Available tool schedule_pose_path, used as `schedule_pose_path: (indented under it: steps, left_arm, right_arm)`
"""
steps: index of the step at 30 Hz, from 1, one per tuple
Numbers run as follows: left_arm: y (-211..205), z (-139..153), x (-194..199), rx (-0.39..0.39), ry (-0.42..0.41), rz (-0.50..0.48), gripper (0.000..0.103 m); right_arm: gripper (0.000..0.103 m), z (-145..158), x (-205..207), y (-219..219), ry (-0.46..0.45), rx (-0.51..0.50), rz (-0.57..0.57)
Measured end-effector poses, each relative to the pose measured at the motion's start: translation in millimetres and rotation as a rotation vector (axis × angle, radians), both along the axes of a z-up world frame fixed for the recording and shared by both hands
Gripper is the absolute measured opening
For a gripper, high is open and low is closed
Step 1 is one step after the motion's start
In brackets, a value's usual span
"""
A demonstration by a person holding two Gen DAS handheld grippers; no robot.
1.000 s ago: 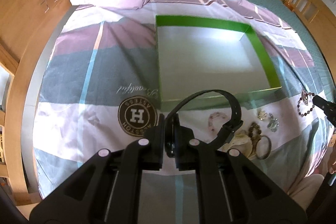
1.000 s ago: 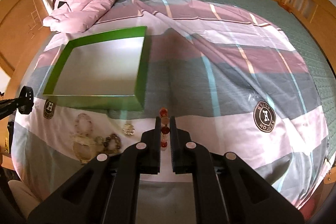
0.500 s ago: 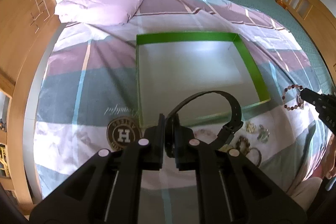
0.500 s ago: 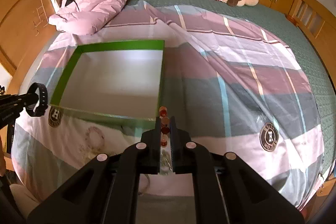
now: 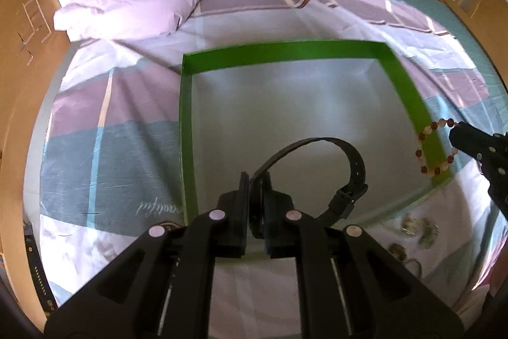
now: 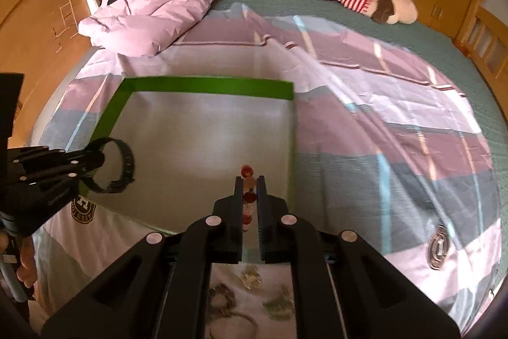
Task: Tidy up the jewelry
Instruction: 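Carry both items into the green box and open both tools to release, then grasp the green pendant with the right tool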
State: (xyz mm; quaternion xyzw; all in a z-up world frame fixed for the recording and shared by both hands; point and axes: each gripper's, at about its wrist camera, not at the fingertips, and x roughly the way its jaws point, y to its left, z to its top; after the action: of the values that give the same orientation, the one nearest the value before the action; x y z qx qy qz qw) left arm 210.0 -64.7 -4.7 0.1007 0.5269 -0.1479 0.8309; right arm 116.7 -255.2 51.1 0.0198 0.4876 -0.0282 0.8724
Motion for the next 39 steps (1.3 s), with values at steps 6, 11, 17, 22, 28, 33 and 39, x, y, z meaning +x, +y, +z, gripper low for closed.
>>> schedule_pose_path:
  steps: [6, 11, 17, 22, 28, 33, 39]
  left_arm:
    - [3.2, -31.6, 15.1, 0.043, 0.035, 0.027, 0.007]
    - [7.0, -45.9, 23.3, 0.063, 0.054, 0.039, 0.008]
    - [1.3, -40.1, 16.0, 0.021, 0.036, 0.008, 0.049]
    - [-8.4, -26.0, 5.3, 0.029, -0.032, -0.021, 0.082]
    - [-3.6, 18.2, -12.9, -0.006, -0.109, -0.020, 0.089]
    - [-4.1, 61.3, -46.1, -0.073, -0.164, -0.074, 0.101]
    - [2.5, 54.7, -89.2, -0.136, -0.082, -0.121, 0.101]
  right_arm:
    - [0.007, -39.1, 27.4, -0.8, 0.066, 0.007, -0.026]
    - [0.007, -59.8, 37.1, -2.2, 0.113, -0.008, -0.043]
    - [0.013, -74.9, 37.8, -2.2, 0.163, -0.074, -0.066]
    - [0.059, -62.2, 26.9, 8.9, 0.108, -0.036, -0.023]
    - [0.062, -21.5, 4.5, 8.2, 0.010, -0.029, -0.004]
    - [0.081, 9.7, -26.9, -22.7, -0.040, 0.118, -0.046]
    - [0.083, -14.6, -66.8, -57.0, 0.047, 0.285, -0.084]
